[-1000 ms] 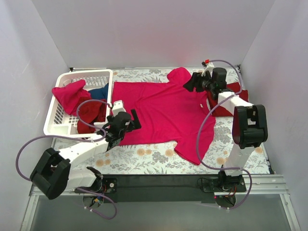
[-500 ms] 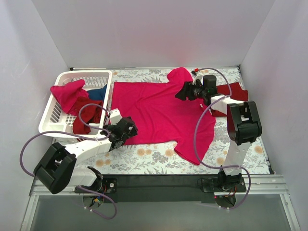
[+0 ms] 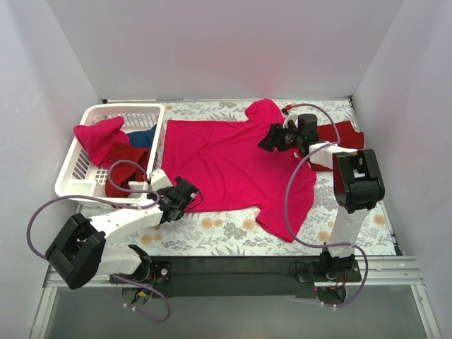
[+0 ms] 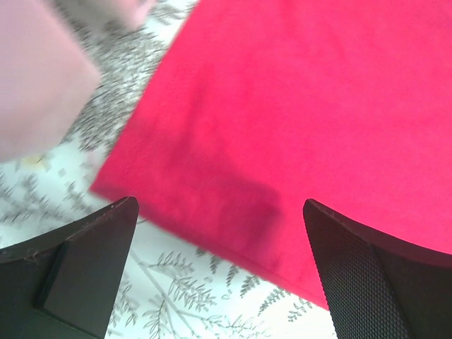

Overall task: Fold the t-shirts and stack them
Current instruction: Flatten the tshirt out

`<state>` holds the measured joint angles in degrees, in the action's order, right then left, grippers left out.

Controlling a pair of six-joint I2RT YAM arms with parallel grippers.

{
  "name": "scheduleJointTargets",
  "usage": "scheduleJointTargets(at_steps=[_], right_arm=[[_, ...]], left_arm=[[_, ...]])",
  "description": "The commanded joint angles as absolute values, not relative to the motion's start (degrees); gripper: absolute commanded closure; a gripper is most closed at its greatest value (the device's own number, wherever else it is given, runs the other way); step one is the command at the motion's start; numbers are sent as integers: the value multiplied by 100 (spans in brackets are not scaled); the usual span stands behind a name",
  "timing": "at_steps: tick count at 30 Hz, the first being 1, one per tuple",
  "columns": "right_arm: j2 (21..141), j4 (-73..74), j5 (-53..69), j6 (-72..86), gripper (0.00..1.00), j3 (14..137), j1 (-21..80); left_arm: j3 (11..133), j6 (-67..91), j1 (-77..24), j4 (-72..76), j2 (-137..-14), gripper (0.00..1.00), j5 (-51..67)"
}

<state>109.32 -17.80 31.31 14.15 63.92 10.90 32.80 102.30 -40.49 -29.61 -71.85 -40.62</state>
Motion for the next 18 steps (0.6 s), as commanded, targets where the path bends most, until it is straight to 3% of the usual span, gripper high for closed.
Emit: scheduleJointTargets(at_steps=[1,9,18], right_arm=[[10802,-1951,3225,1345,39,6434,1072],[10723,-1951,3261,1318,39,6398,1081],[10749,-1942,3331,1283,39,6390,1072]], left_arm=[[3340,11591,-4227,-3953,-7057,4,-4763],[3630,12927,-4789,-4456,-7962,2,-4939],[3314,13675,-4799,-4613,-7699,2,-5159]])
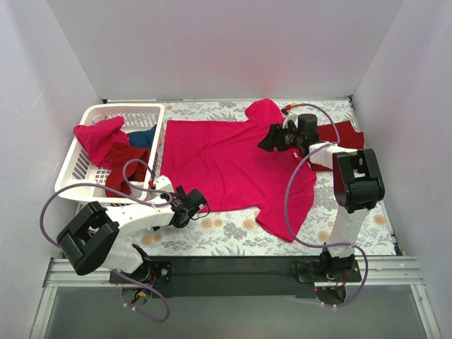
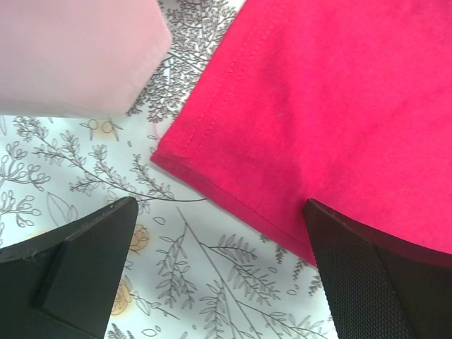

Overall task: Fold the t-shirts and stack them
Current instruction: Flatten the tshirt out

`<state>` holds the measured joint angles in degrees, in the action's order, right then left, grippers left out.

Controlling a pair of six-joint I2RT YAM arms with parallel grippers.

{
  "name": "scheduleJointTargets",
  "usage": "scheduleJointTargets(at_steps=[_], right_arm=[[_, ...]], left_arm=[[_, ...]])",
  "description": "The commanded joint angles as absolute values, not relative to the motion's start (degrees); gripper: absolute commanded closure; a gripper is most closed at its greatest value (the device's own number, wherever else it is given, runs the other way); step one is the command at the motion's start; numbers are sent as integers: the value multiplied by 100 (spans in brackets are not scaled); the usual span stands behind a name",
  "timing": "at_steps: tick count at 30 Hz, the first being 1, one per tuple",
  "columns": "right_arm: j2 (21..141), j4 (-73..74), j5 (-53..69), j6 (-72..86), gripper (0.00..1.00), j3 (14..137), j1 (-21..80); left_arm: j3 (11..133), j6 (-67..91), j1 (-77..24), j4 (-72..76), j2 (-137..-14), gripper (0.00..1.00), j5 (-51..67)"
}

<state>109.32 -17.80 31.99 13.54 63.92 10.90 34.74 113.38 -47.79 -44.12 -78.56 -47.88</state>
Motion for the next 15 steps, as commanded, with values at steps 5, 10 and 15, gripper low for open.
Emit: scheduleJointTargets(at_steps=[5,10,15], right_arm=[[10740,-1951,3349,1274,39,6381,1072],[10802,-1951,3428,1283,39,6407,1072],[10846,-1951,3454,1283,39,6425,1072]], left_arm=[[3121,14106,-4799,-4746,-7489,2,-5229],[2769,14054,-4799,-4202,-7058,8,-5379],[2716,14159,-4799,-4166,-7040,11,-5554]])
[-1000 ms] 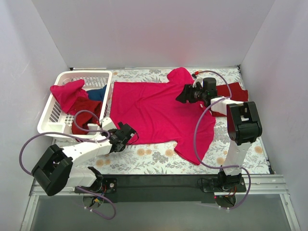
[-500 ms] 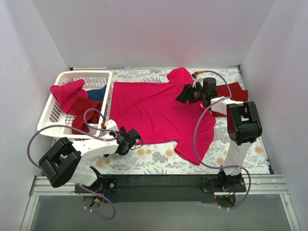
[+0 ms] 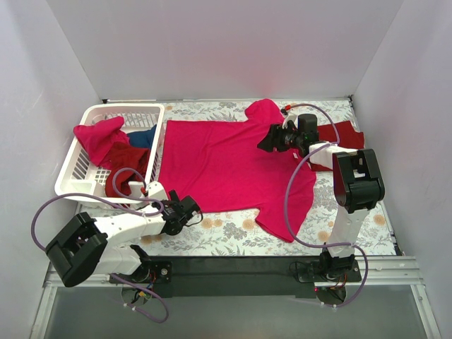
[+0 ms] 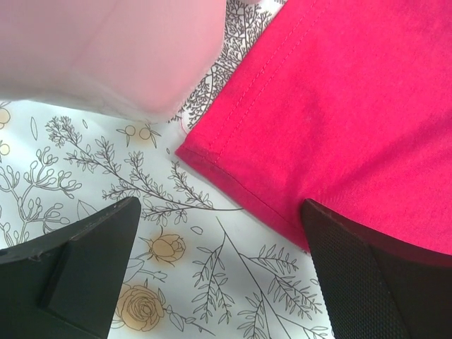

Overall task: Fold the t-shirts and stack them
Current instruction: Flatten the tshirt out

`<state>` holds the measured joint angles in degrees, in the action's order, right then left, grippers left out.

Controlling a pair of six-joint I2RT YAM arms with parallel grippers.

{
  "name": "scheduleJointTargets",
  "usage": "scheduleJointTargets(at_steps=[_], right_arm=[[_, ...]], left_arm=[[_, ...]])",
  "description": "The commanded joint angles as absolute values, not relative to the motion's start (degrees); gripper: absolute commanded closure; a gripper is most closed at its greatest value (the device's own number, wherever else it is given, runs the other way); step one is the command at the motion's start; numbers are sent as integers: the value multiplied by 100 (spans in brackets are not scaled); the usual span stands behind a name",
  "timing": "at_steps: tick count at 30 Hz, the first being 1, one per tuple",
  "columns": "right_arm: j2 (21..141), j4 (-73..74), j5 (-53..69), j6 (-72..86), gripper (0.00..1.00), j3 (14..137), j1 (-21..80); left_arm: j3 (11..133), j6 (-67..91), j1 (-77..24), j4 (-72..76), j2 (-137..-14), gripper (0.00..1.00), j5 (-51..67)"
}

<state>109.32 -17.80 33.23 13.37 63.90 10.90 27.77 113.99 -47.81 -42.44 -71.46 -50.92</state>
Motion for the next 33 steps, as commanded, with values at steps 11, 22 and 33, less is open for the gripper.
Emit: scheduleJointTargets(at_steps=[11,22,33], right_arm=[[10898,-1951,3586,1283,39,6469,1081],[10907,-1942,3612,1266,39,6469,1072],[10820,-1942,3560,1248,39,6399,1072]], left_arm=[[2786,14475,-4790,-4201,-7251,18,-5959],[2417,14046,-4597,-3314,-7251,37,-5757],[2188,13816,-4421,-2988,-7040,62,-5660]])
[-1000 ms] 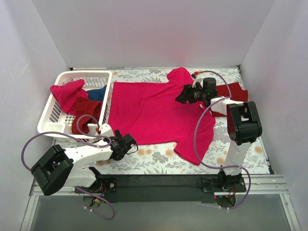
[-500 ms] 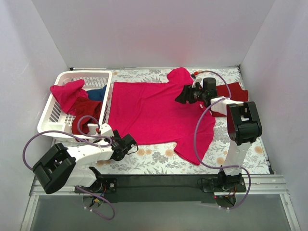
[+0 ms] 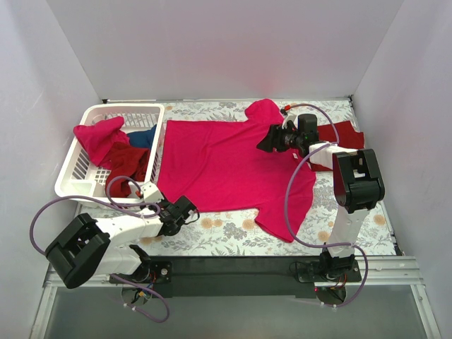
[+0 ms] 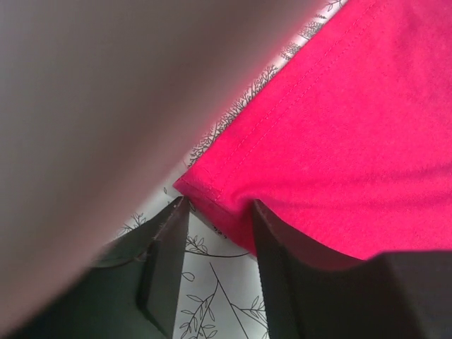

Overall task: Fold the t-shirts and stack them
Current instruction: Flatten the tshirt out

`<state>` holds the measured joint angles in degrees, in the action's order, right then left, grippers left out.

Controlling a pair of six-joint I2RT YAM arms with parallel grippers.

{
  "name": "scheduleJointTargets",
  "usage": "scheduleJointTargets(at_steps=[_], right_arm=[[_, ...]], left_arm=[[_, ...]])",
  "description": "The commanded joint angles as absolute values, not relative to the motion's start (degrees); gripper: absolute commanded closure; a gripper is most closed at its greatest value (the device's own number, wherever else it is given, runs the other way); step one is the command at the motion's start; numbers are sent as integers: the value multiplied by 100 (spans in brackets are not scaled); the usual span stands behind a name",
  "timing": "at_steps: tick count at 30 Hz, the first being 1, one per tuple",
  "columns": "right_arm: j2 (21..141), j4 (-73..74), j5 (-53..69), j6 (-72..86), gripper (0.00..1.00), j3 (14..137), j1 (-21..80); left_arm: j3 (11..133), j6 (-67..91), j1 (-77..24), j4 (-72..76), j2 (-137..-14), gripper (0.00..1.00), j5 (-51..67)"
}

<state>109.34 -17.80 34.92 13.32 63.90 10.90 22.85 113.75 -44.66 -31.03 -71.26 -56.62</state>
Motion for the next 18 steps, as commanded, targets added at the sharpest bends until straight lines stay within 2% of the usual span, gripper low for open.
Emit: scheduleJointTargets(at_steps=[1,3,7,14,18], right_arm=[[10776,-1942,3551,1248,39,6381,1081],[10723,-1942,3525,1248,39,6346,1081],[10521,-1925,3437,1248,39,6214,1072],[10126,-1837,3305,1266,39,5898,1081],[9730,-1486,2859,1178,39,5652,1212]], left_arm=[[2188,13799,-4421,-2988,-7049,65,-5643],[2215,13720,-4421,-2980,-7049,68,-5634],[2206,13641,-4421,-2936,-7049,82,-5581],[2206,13228,-4421,-2725,-6970,100,-5546],[2232,12675,-4412,-2488,-6803,100,-5528]])
